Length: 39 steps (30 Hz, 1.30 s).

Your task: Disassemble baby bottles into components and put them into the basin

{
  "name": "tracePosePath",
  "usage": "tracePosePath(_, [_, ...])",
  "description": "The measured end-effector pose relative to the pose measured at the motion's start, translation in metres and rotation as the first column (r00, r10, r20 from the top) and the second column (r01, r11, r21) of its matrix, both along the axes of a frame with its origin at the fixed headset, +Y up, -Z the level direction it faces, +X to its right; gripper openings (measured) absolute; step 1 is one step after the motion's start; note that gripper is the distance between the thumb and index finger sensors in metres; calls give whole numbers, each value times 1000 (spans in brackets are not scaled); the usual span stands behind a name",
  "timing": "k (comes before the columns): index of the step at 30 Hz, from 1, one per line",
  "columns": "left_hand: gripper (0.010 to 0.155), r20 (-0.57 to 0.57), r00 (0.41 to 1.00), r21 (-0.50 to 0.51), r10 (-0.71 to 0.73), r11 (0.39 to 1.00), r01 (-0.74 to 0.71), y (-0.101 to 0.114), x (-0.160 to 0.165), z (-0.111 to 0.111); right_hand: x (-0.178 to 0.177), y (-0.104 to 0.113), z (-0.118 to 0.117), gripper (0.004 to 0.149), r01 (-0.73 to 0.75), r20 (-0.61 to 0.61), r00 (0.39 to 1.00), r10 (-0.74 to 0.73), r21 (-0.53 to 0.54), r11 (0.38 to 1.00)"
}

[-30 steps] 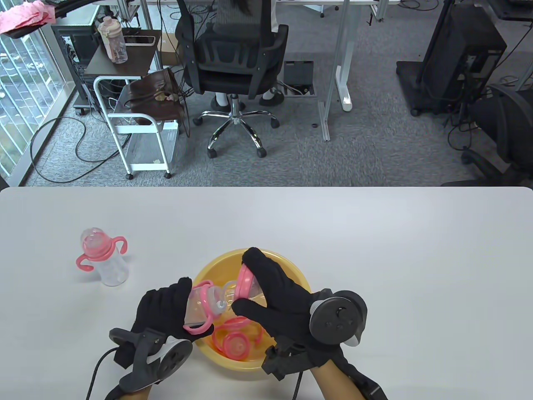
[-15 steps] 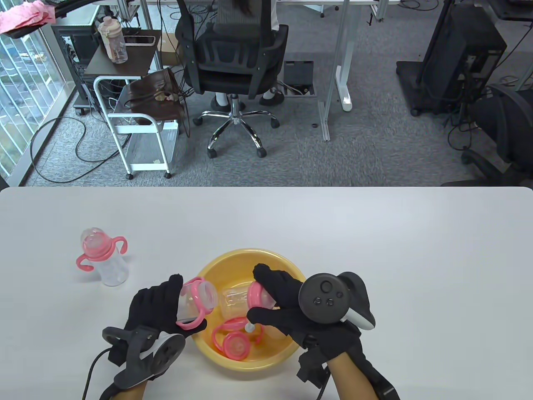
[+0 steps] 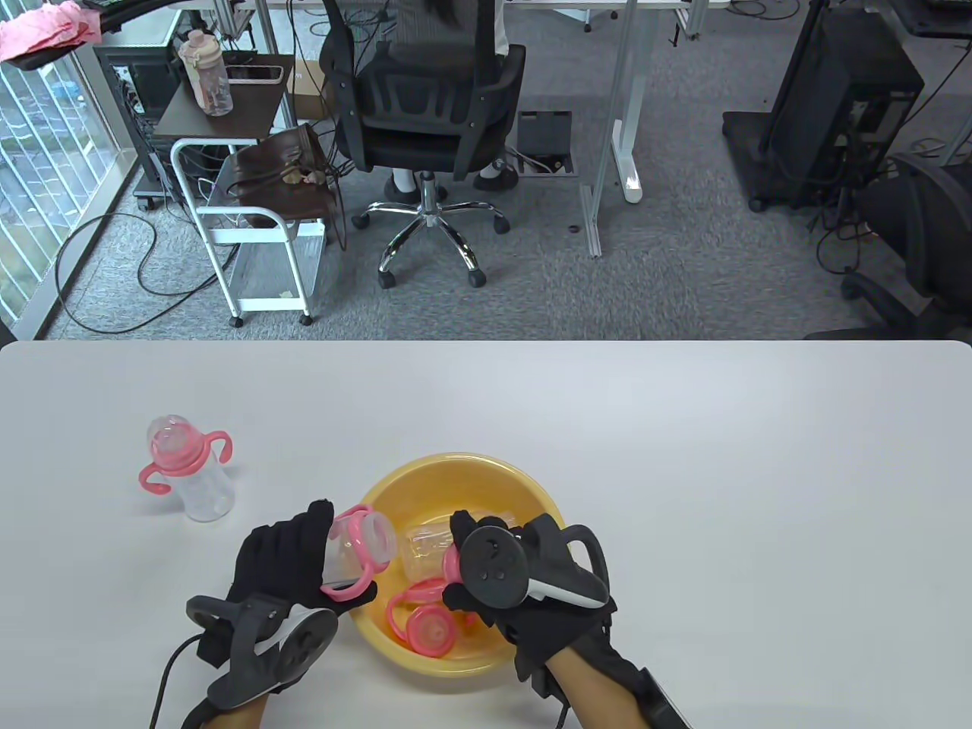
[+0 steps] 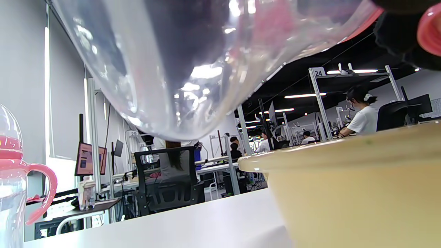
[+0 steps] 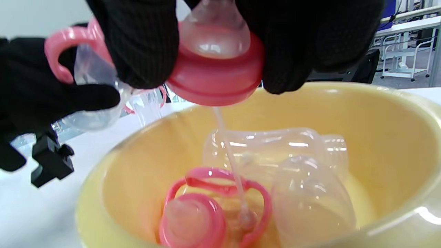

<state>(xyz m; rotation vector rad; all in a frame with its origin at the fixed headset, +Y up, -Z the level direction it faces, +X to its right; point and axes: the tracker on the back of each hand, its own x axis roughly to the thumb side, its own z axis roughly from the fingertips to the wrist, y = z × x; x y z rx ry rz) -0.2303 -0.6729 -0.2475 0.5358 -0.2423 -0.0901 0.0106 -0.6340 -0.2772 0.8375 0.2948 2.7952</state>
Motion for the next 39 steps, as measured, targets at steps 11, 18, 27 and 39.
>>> tracePosePath(11, [103,4,1000,10,3,1000,-3,0,0,0,-9,-34,-6,80,254,-83,952,-293,-313,915])
tracePosePath(18, [103,5,1000,8,5,1000,-5,0,0,1,-10,-42,-5,75,8,-20,1000,-12,-179,984])
tracePosePath(27, [103,5,1000,7,4,1000,-4,0,0,1,-20,-50,2,66,-227,-11,974,227,-94,969])
tracePosePath(39, [103,4,1000,9,5,1000,-5,0,0,1,-25,-66,2,69,-253,-42,968,249,-199,947])
